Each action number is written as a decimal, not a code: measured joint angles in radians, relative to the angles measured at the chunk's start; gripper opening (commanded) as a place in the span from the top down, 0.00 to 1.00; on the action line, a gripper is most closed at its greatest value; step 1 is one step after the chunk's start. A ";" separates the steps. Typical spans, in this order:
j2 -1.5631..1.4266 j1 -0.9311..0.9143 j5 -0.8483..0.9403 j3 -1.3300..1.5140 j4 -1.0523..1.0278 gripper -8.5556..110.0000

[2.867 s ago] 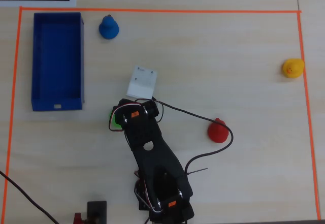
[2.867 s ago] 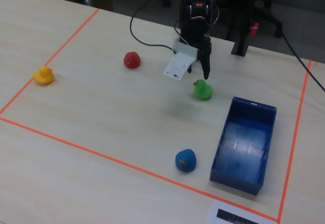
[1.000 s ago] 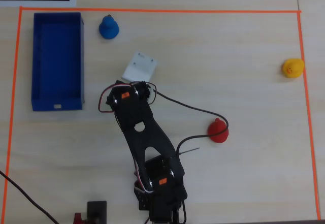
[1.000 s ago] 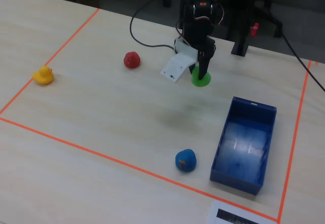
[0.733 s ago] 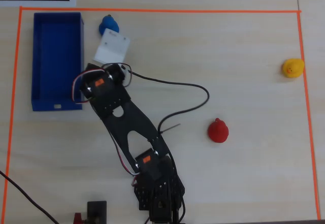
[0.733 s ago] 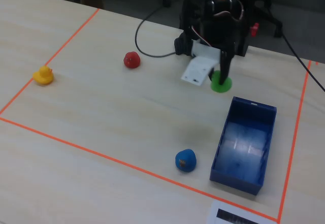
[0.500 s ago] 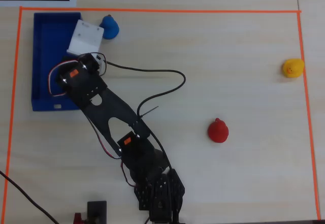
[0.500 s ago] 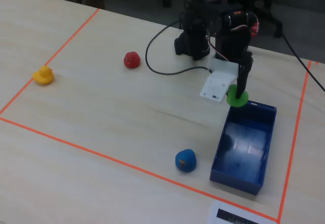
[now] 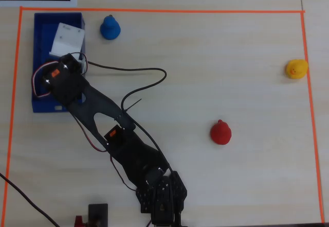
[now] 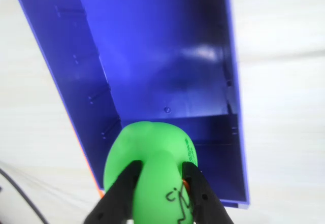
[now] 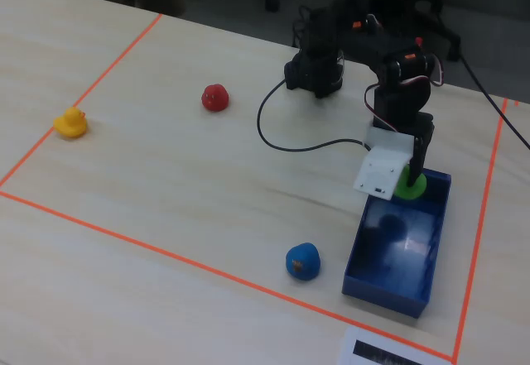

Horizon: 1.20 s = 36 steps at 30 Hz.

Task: Grasp green duck and put it into box.

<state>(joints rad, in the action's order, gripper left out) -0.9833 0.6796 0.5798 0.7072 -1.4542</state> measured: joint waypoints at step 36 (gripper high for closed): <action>-1.878 -0.755 0.609 1.781 0.442 0.93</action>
<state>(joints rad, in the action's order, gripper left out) -2.8609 -0.0752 1.1888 2.4881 -1.0124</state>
